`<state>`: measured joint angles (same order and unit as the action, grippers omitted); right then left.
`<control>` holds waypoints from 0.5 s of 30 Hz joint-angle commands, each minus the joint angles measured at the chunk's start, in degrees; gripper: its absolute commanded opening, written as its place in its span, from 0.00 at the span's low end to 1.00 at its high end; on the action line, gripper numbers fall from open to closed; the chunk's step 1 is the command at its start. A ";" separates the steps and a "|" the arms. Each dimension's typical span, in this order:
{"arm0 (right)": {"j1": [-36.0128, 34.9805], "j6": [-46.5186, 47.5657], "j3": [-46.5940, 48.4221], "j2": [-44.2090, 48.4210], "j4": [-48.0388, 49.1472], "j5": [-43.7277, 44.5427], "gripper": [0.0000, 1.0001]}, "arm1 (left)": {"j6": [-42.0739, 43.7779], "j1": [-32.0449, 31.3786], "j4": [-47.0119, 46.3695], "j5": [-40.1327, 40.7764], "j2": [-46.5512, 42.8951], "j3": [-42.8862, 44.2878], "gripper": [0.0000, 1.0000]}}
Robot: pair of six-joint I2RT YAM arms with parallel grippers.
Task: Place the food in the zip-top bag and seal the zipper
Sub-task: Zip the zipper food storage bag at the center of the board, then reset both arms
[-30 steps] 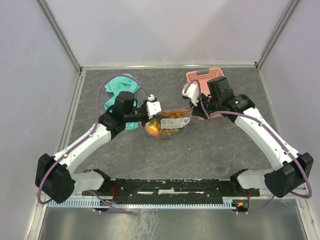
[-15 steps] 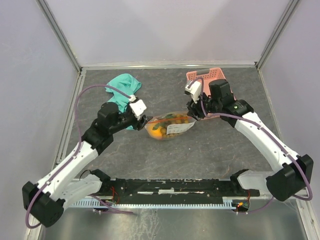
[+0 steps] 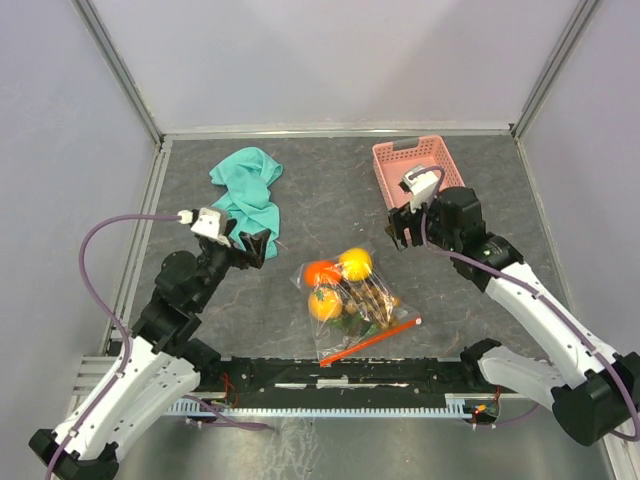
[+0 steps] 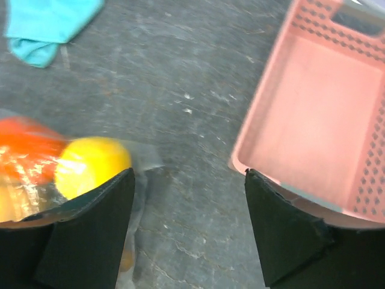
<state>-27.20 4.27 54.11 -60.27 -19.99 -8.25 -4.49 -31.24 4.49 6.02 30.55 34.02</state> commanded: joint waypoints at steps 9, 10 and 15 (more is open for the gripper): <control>4.57 -17.79 -11.15 11.69 1.80 46.17 0.99 | -21.35 0.15 15.57 38.35 -6.76 0.50 0.96; 4.62 -17.85 -11.55 12.69 0.77 48.29 0.99 | -21.32 0.17 16.60 39.15 -7.39 0.89 0.96; 4.68 -18.57 -12.68 18.79 -4.31 55.73 0.99 | -19.21 0.22 15.44 43.30 -10.68 -0.18 0.97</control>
<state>-22.61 -11.86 41.87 -46.11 -21.12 36.75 -21.47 -31.24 20.32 41.43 22.31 33.10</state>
